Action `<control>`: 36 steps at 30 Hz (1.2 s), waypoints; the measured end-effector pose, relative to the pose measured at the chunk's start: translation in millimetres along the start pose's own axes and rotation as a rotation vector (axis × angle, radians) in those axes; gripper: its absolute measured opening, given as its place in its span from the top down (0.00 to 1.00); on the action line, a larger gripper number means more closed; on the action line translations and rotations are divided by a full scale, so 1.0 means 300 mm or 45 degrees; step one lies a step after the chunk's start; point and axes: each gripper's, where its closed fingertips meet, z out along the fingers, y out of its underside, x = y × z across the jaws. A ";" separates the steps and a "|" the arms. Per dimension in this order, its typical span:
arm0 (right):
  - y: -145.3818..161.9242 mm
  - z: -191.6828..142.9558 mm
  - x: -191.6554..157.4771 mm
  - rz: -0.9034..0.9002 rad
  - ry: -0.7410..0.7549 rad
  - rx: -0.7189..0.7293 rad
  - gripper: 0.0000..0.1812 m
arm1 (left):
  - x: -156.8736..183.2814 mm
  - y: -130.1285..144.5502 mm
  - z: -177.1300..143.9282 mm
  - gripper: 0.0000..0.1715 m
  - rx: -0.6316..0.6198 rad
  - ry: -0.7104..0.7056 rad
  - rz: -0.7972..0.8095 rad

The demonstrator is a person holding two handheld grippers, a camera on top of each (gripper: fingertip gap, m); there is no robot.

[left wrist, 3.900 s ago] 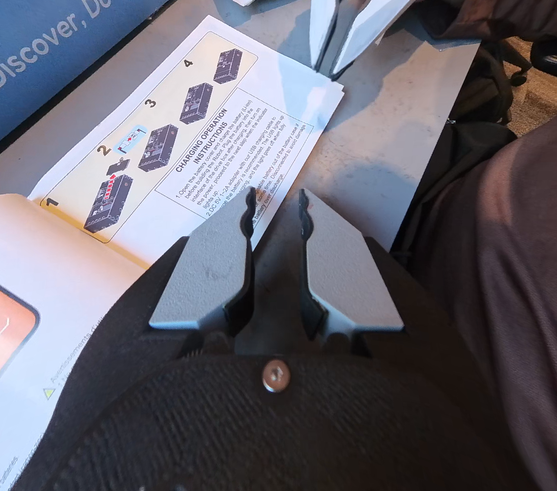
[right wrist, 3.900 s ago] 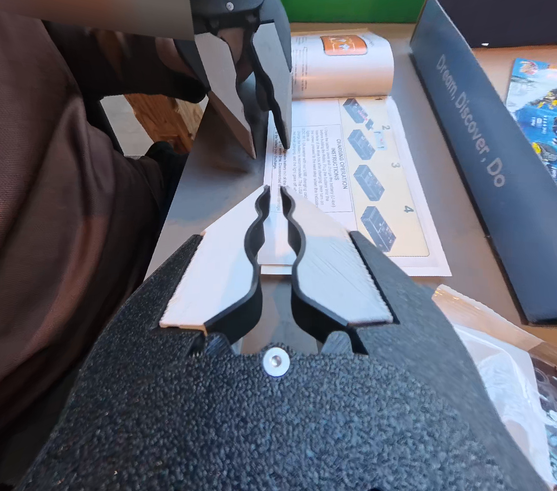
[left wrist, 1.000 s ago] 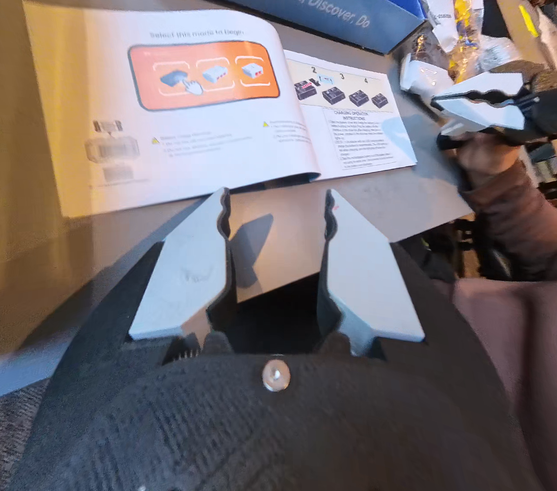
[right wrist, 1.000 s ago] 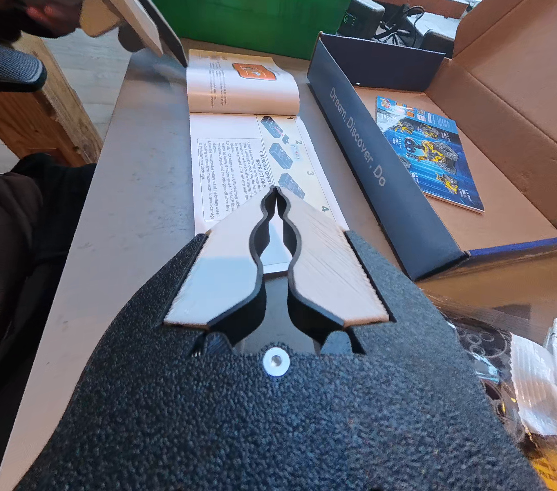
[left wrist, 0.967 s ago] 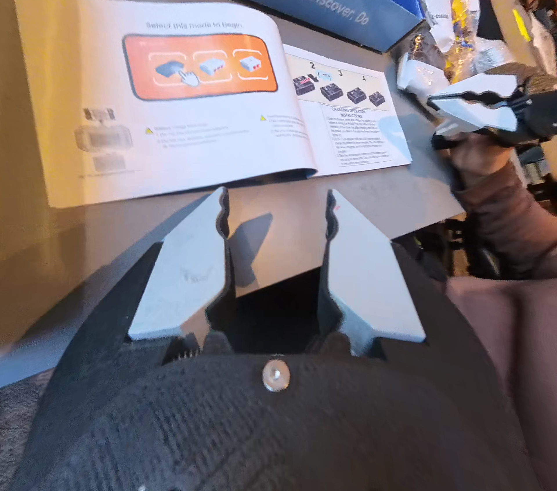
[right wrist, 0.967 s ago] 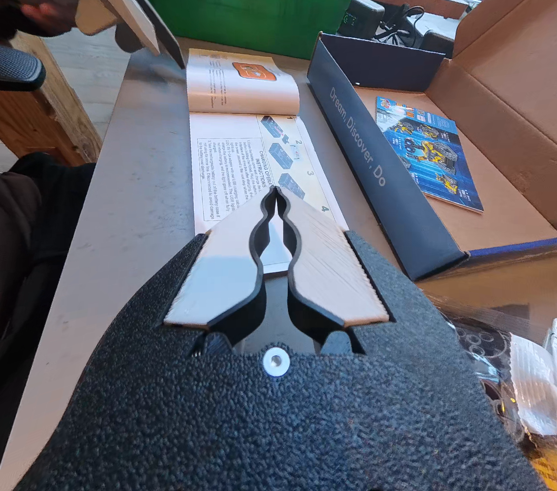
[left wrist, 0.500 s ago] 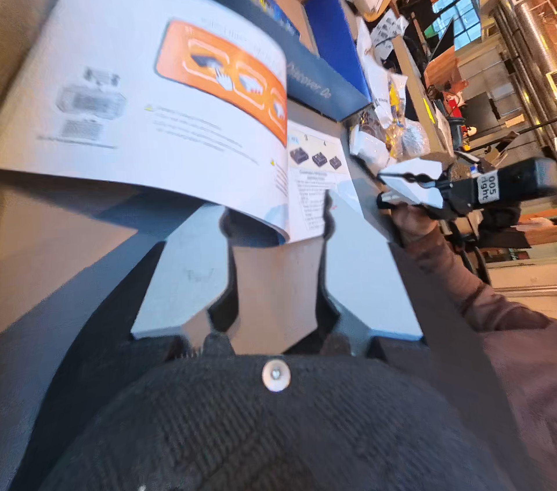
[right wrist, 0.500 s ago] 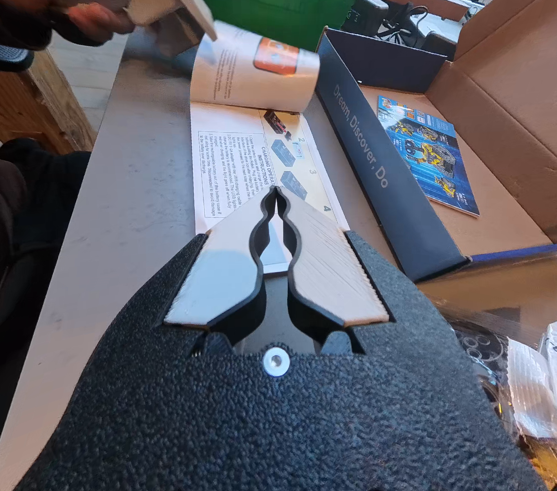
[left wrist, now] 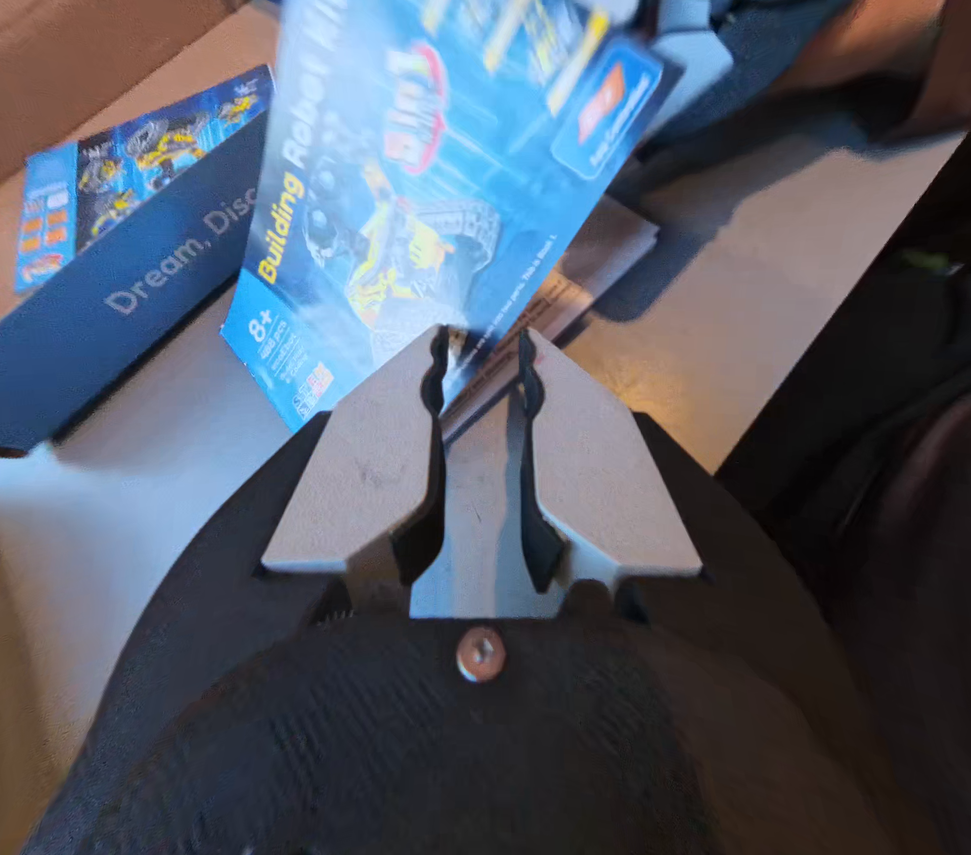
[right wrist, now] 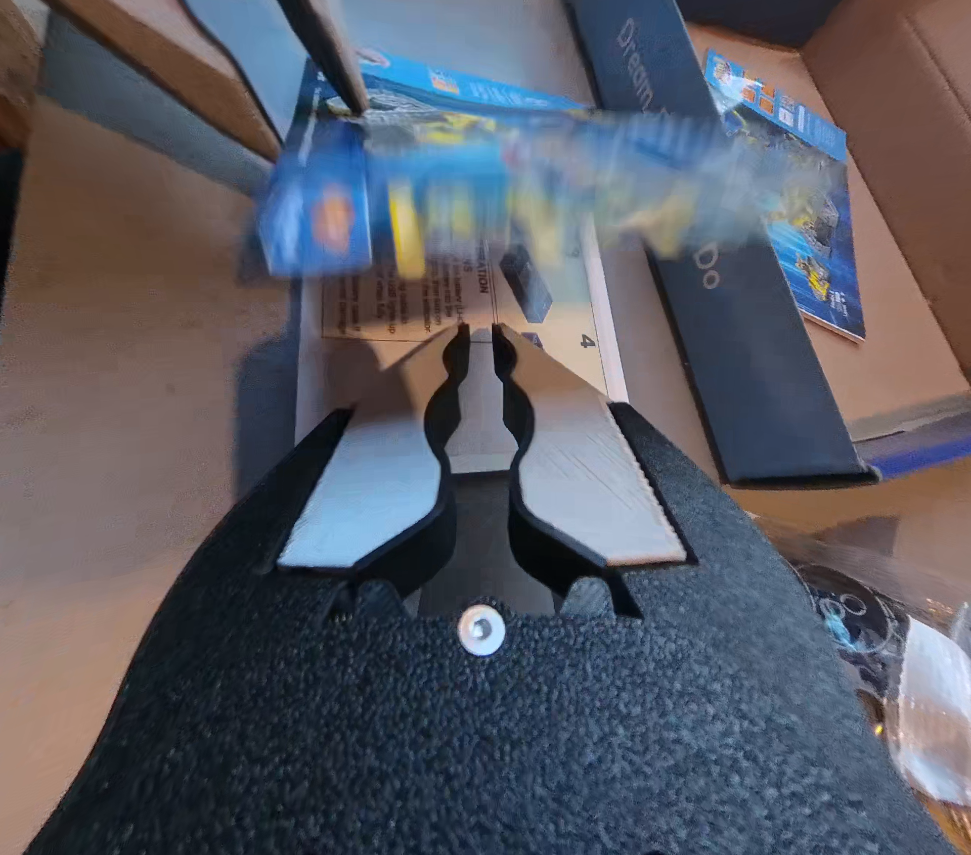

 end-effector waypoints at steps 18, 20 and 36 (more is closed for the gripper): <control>0.033 0.007 0.013 0.027 -0.020 -0.044 0.96 | -0.053 0.168 -0.044 0.82 -0.031 -0.055 -0.130; 0.034 0.008 0.013 0.031 -0.024 -0.045 0.96 | -0.062 0.162 -0.050 0.82 -0.003 -0.064 -0.156; 0.034 0.011 0.017 0.080 -0.059 -0.043 0.98 | -0.050 0.160 -0.045 0.85 0.000 -0.021 -0.165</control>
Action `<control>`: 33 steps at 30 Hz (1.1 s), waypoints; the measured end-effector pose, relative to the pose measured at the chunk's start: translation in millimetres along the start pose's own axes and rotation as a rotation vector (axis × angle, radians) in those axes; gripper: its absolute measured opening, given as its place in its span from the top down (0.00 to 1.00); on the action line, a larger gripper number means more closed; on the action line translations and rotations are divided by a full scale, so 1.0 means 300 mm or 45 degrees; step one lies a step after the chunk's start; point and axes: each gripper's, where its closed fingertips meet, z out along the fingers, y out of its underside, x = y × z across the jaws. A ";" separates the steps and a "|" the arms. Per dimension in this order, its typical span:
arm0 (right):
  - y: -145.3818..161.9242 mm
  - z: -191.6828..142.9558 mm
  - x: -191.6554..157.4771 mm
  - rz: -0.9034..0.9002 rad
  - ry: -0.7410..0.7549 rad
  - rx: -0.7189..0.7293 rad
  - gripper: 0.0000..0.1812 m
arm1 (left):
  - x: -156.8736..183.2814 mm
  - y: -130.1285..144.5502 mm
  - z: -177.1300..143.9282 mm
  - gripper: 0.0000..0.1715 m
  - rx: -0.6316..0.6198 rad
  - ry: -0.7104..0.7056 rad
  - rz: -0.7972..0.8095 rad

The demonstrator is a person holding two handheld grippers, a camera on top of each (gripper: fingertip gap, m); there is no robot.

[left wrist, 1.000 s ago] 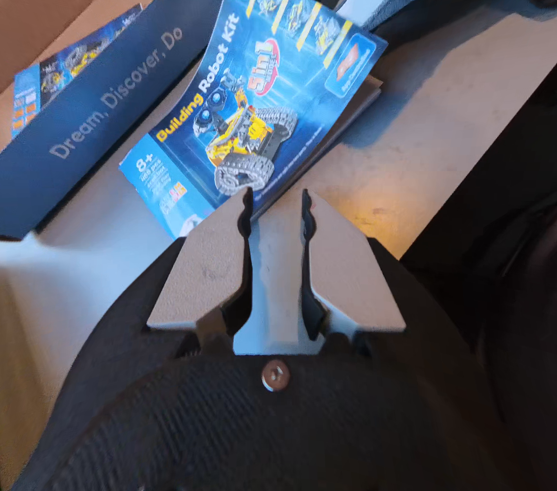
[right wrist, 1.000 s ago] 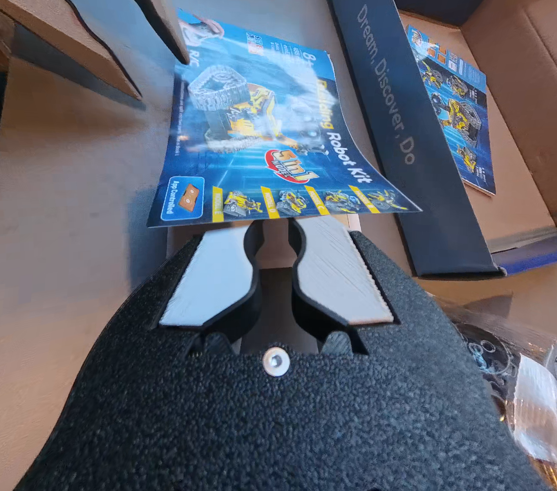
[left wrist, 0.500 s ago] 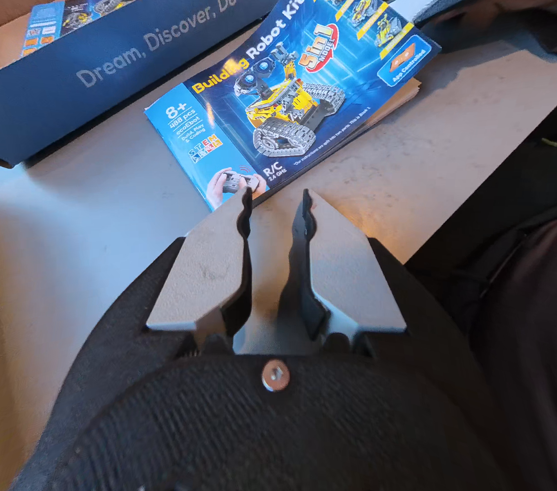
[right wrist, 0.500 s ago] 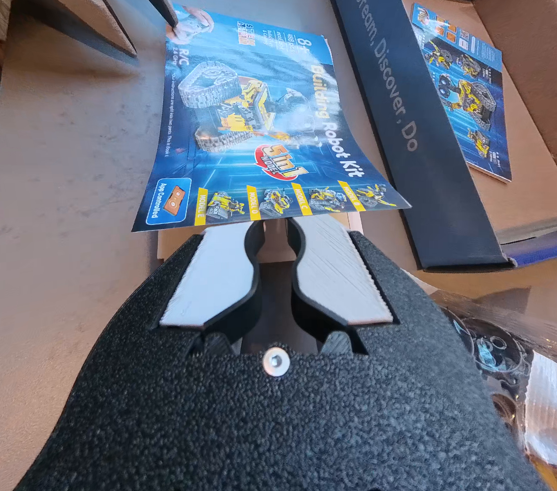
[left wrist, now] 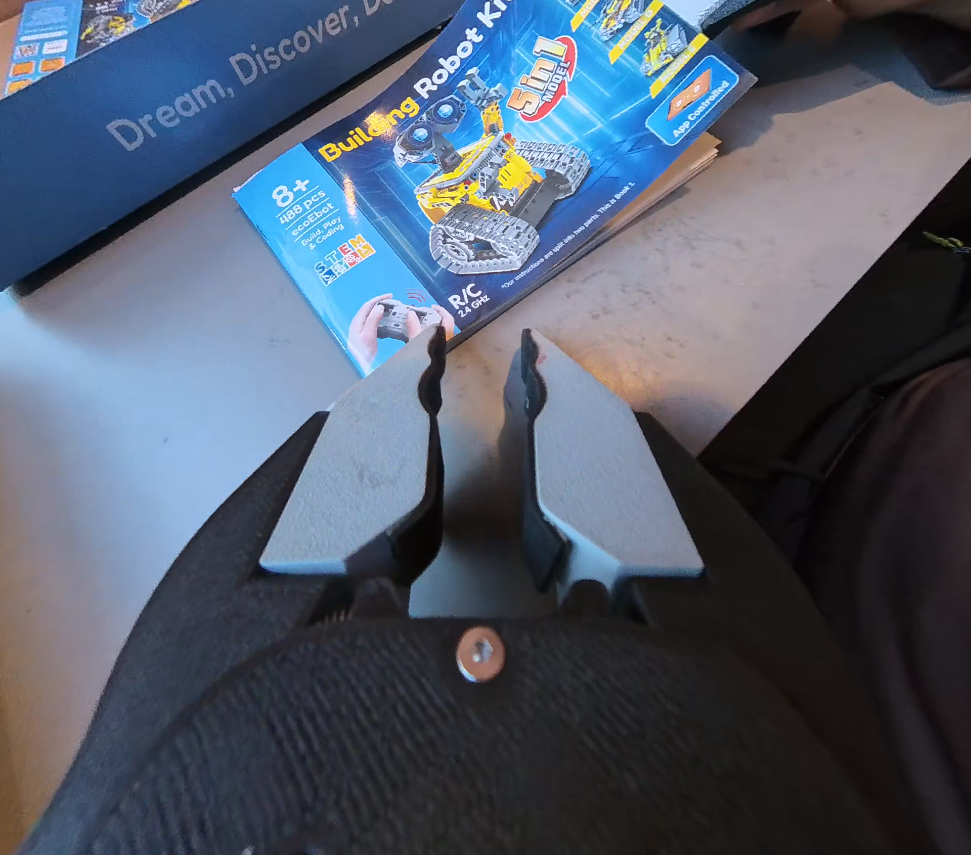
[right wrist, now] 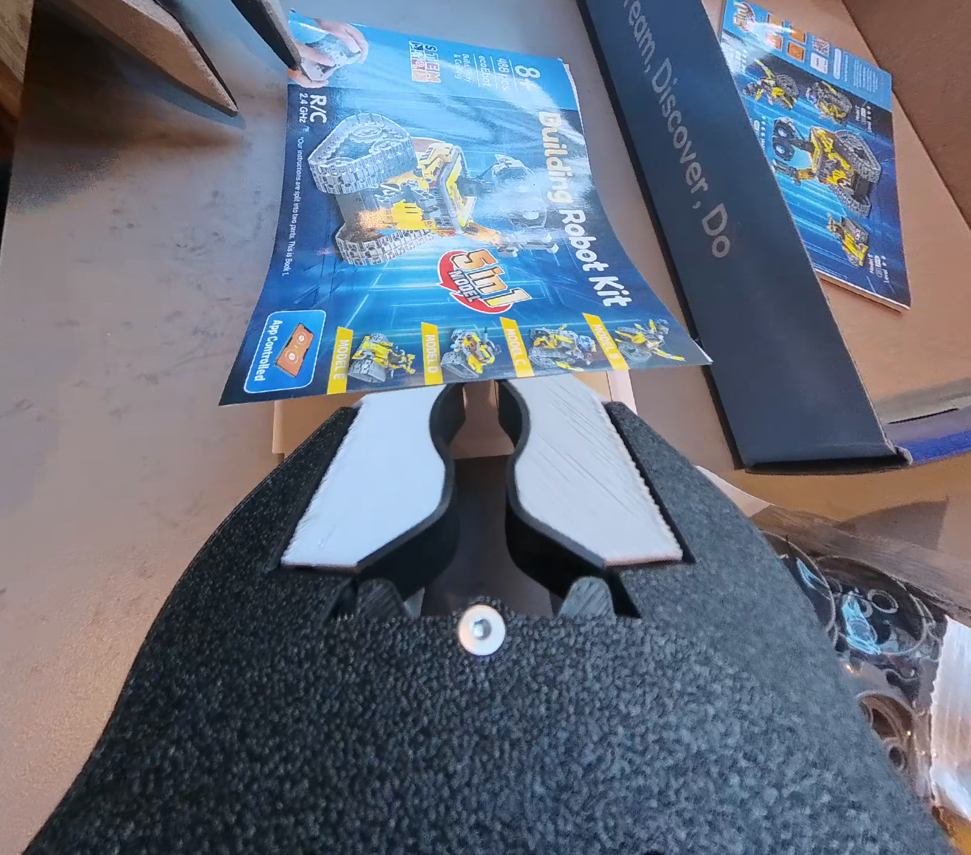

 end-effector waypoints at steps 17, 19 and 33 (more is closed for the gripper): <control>0.001 0.001 0.000 0.000 -0.002 -0.002 0.98 | 0.006 0.007 0.006 0.87 -0.023 0.014 0.004; 0.001 0.001 0.000 0.000 -0.002 -0.002 0.98 | 0.007 0.008 0.006 0.87 -0.024 0.010 0.014; -0.001 -0.002 -0.001 -0.004 0.001 0.005 0.99 | 0.005 0.008 0.006 0.89 -0.021 0.004 0.013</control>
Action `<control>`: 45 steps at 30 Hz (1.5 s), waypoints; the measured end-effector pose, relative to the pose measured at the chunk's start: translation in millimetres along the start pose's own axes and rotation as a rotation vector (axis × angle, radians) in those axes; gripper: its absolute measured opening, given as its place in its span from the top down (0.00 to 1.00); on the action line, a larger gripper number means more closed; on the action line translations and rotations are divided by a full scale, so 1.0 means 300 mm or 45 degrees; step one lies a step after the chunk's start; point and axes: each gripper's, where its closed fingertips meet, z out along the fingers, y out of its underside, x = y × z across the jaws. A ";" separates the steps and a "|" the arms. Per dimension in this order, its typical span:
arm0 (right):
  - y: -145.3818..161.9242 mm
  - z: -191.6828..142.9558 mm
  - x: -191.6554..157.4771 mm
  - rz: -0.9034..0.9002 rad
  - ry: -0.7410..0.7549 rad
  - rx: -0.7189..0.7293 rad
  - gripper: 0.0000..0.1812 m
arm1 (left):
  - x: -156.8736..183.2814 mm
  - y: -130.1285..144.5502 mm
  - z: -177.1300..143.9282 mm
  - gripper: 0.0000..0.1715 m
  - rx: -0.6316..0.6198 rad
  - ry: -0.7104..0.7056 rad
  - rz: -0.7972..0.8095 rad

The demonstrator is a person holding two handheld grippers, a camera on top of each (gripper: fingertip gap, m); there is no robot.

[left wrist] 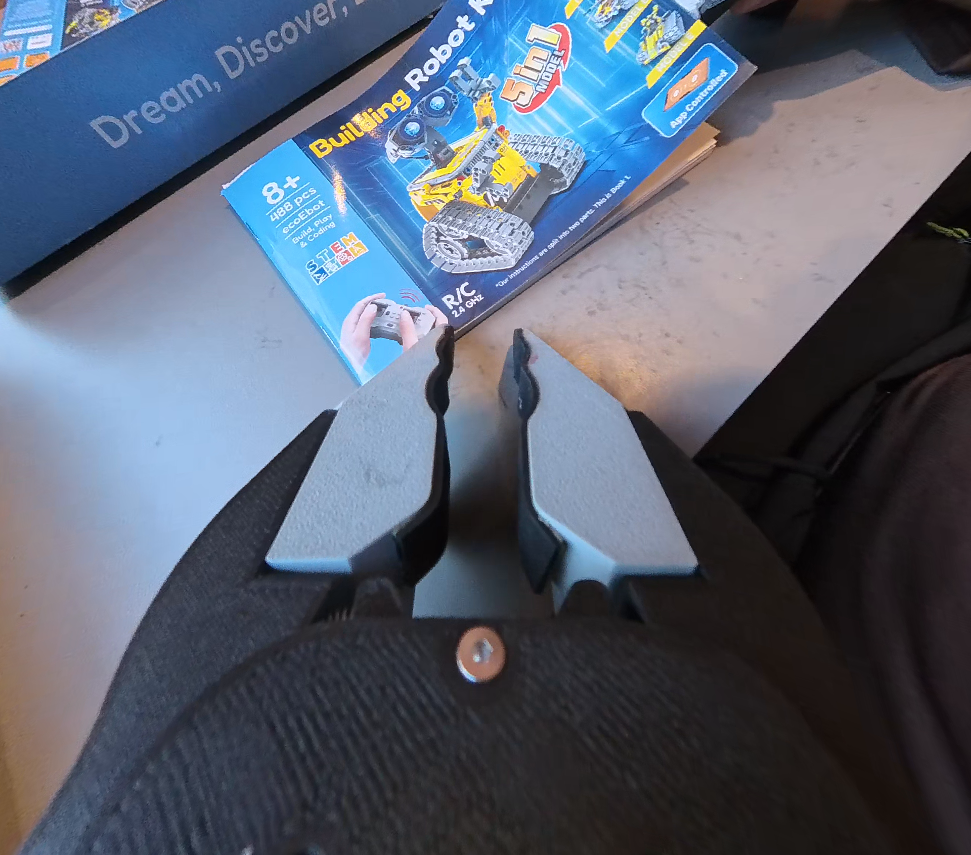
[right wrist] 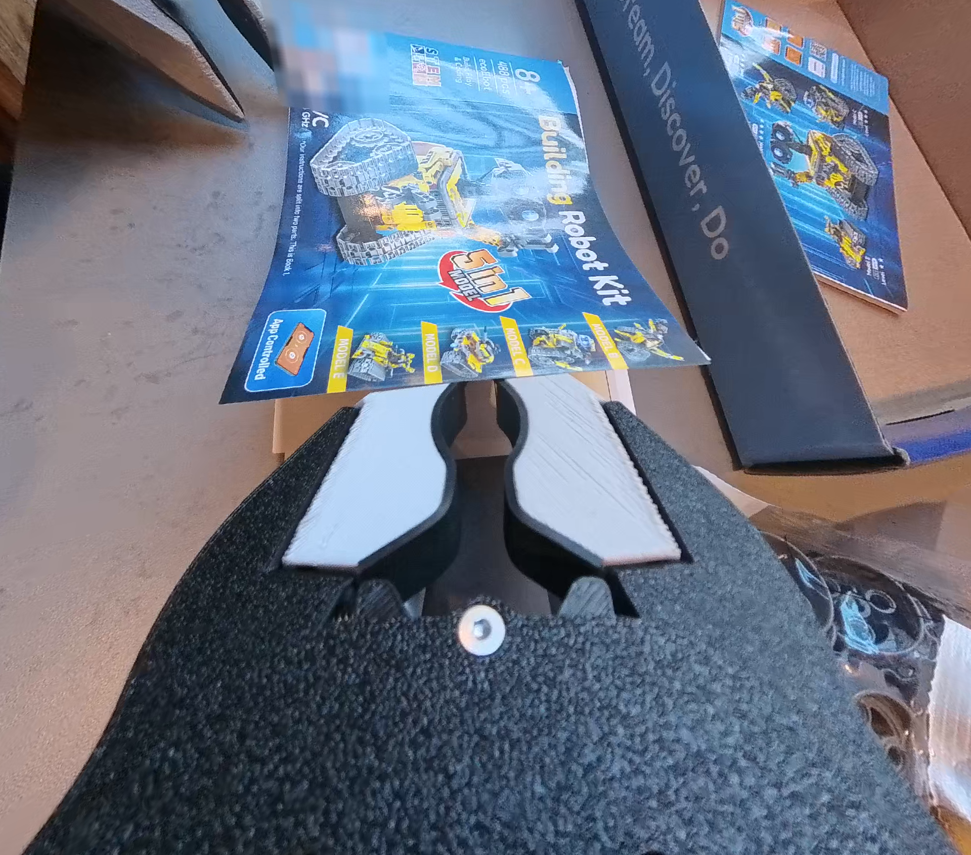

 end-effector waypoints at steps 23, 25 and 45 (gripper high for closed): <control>-0.041 -0.023 0.008 -0.051 0.038 0.118 0.99 | 0.010 -0.018 -0.015 0.89 0.056 0.096 -0.066; -0.044 -0.026 0.008 -0.049 0.037 0.127 0.99 | 0.010 -0.019 -0.015 0.89 0.058 0.099 -0.068; -0.113 -0.053 -0.025 -0.129 0.063 0.282 1.00 | -0.003 -0.127 -0.026 0.74 0.168 -0.105 0.083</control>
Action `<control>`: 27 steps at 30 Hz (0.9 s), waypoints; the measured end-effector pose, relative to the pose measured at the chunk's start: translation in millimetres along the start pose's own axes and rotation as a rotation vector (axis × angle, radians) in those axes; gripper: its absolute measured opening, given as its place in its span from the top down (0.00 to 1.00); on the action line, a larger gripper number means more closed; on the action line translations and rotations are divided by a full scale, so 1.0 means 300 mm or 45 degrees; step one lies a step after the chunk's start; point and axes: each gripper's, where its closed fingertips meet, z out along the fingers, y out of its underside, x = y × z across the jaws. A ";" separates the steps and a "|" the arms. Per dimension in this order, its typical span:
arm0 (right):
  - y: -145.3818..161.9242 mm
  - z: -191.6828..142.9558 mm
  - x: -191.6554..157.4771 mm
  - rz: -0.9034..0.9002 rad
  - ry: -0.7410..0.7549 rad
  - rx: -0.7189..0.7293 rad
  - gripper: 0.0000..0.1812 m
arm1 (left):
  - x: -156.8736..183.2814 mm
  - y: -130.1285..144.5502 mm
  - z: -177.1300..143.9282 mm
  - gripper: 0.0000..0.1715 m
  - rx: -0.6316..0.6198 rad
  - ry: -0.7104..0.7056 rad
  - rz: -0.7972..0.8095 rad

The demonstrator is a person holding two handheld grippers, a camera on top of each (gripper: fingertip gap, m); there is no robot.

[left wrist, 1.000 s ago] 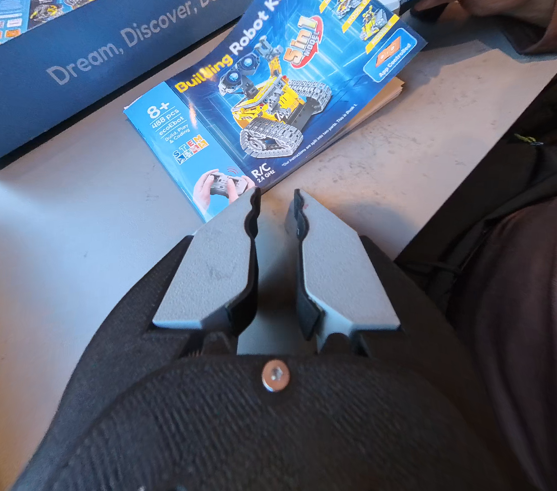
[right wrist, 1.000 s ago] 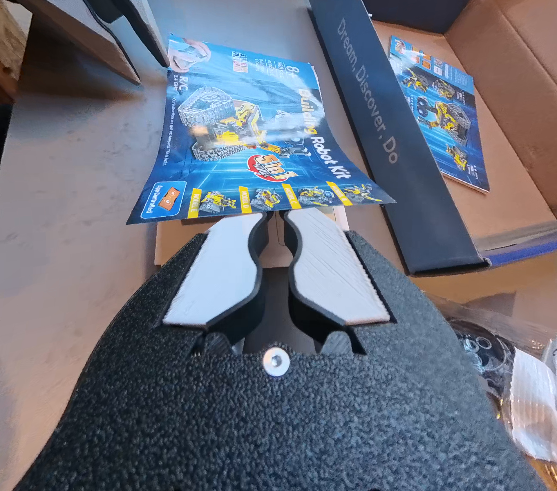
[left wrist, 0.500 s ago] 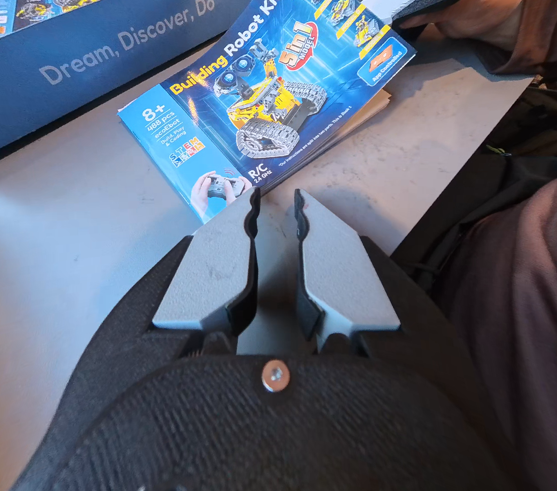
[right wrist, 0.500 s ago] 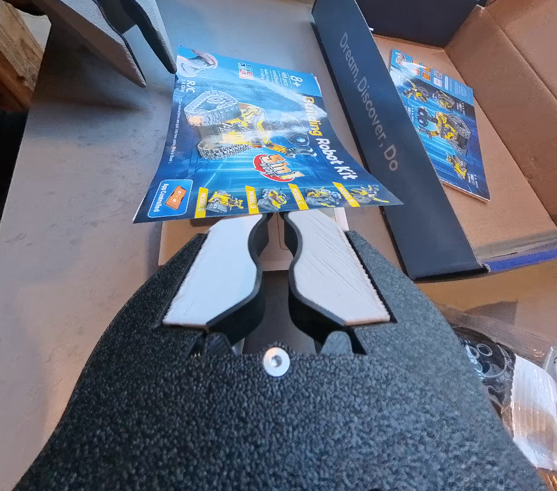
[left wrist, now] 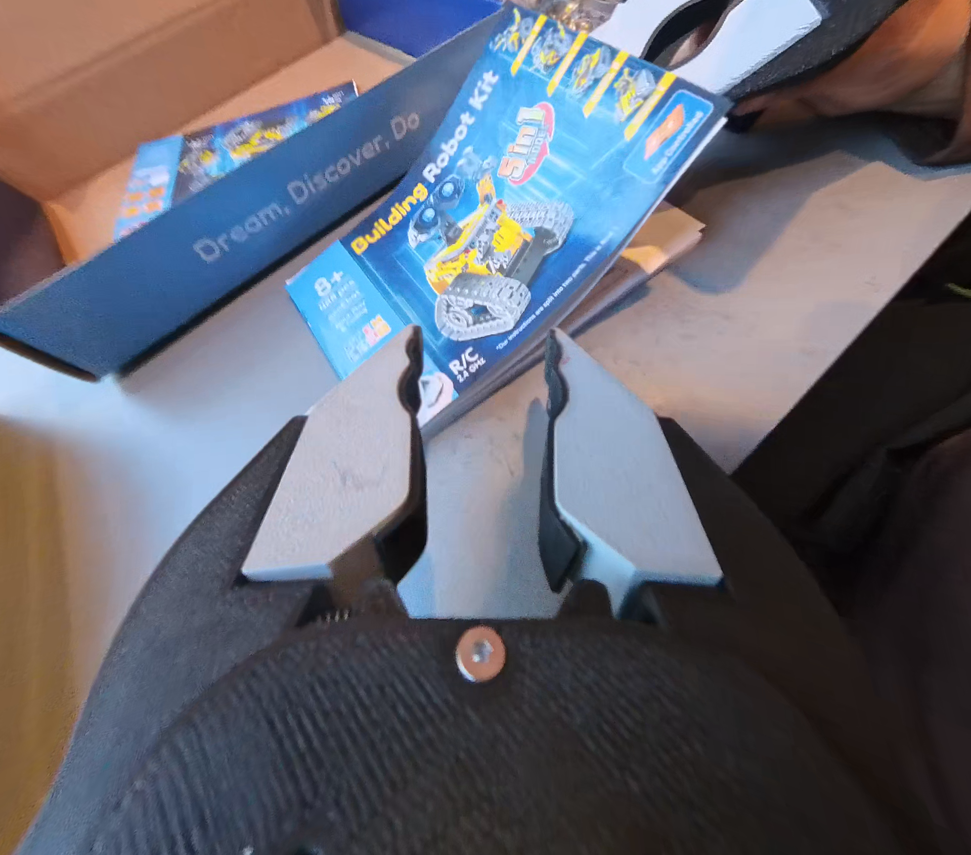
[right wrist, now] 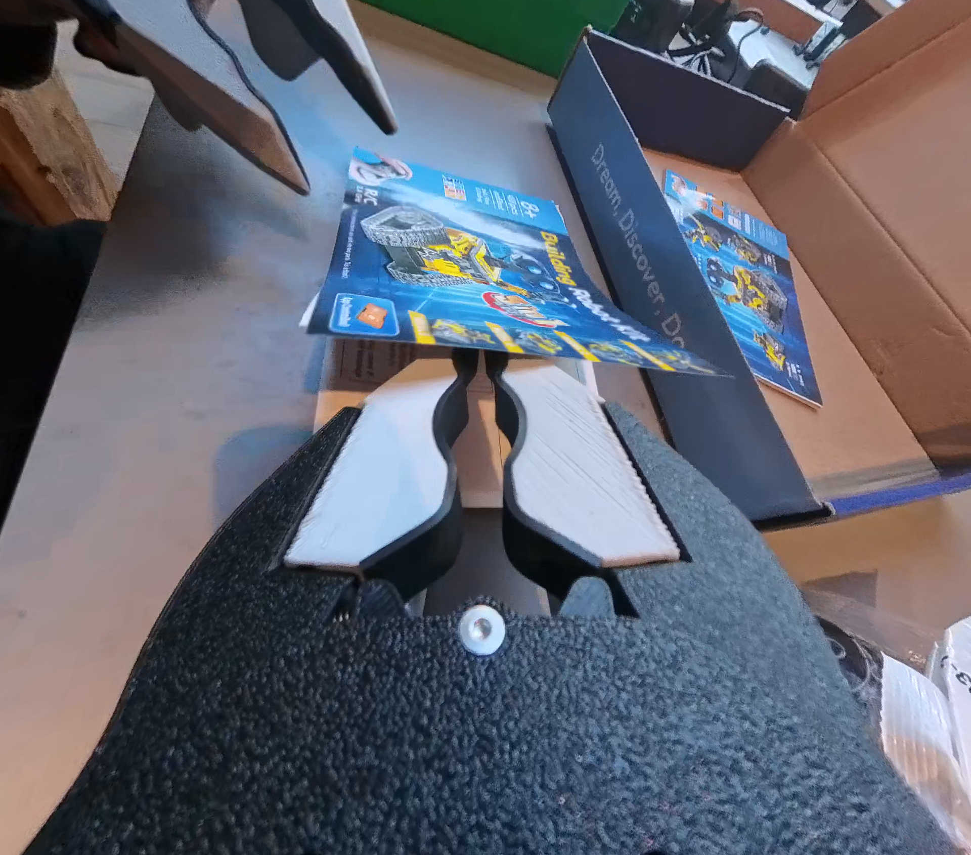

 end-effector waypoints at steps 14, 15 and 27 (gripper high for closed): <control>-0.129 0.022 -0.032 0.051 0.002 0.195 0.98 | 0.080 -0.140 0.145 0.72 -0.059 -0.024 0.091; -0.133 0.021 -0.023 0.072 0.012 0.204 0.98 | 0.086 -0.139 0.149 0.72 -0.067 -0.019 0.103; -0.121 0.039 0.000 0.140 0.010 0.186 0.96 | 0.000 -0.108 0.192 1.00 -0.108 -0.127 0.097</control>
